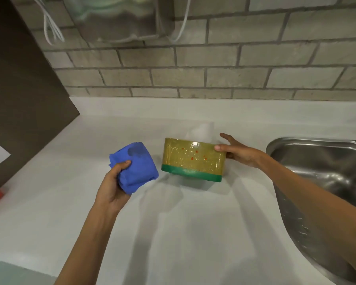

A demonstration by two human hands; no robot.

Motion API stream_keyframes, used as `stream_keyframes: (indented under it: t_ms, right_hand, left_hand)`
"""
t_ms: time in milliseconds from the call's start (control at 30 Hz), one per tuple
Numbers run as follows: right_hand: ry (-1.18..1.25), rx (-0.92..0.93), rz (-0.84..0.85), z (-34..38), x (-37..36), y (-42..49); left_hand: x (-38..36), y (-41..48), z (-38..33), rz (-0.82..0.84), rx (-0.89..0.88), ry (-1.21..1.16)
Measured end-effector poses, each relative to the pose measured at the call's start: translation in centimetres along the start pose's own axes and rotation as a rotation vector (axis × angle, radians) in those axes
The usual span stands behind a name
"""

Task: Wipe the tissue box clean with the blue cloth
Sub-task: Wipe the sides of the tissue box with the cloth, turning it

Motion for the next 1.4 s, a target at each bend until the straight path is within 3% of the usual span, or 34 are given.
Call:
stream_keyframes:
  t_ms: [67, 200, 300, 367, 467, 700, 967, 1033, 1200, 1400]
  right_hand:
    - [0.021, 0.0, -0.006, -0.2, 0.2, 0.6]
    - [0.082, 0.006, -0.024, -0.5, 0.4, 1.6]
    - [0.098, 0.011, -0.034, -0.5, 0.5, 1.9]
    - [0.116, 0.015, -0.025, -0.6, 0.6, 2.2]
    - [0.156, 0.024, -0.017, -0.9, 0.7, 2.5]
    - [0.185, 0.009, -0.02, -1.4, 0.8, 2.4]
    - [0.181, 0.018, -0.052, -1.4, 1.0, 2.3]
    - [0.174, 0.02, -0.048, -1.4, 1.0, 2.3]
    - [0.124, 0.026, -0.035, -0.9, 0.5, 2.2]
    - [0.104, 0.029, -0.033, -0.8, 0.2, 1.7]
  left_hand:
    - [-0.8, 0.3, -1.0, -0.064, -0.124, 0.17]
    - [-3.9, -0.4, -4.5, -0.268, -0.632, 0.658]
    - [-7.8, -0.9, -3.6, -0.25, -0.864, 0.997]
    - [-9.0, 0.1, -1.2, -0.198, -0.851, 1.193]
    - [-10.0, 0.8, 1.7, -0.088, -0.83, 1.309]
    - [-11.1, 1.6, 2.5, -0.15, -0.838, 1.228]
    - [-15.4, -1.8, 7.4, 0.142, -1.07, 1.481]
    - [-14.0, -1.8, 6.6, 0.079, -1.113, 1.494]
    - [-11.6, 0.6, 4.1, -0.177, -0.843, 1.305]
    - [-11.6, 1.3, 2.5, -0.395, -0.852, 1.382]
Point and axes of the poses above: each hand's wrist, its own y-axis towards the middle knuckle, its own x-axis out of the back of the hand, z = x × y, the point moved 10 cm from there along y, towards the middle knuckle, and after that the axes turned 5 degrees about -y, right-handed, at the moved point
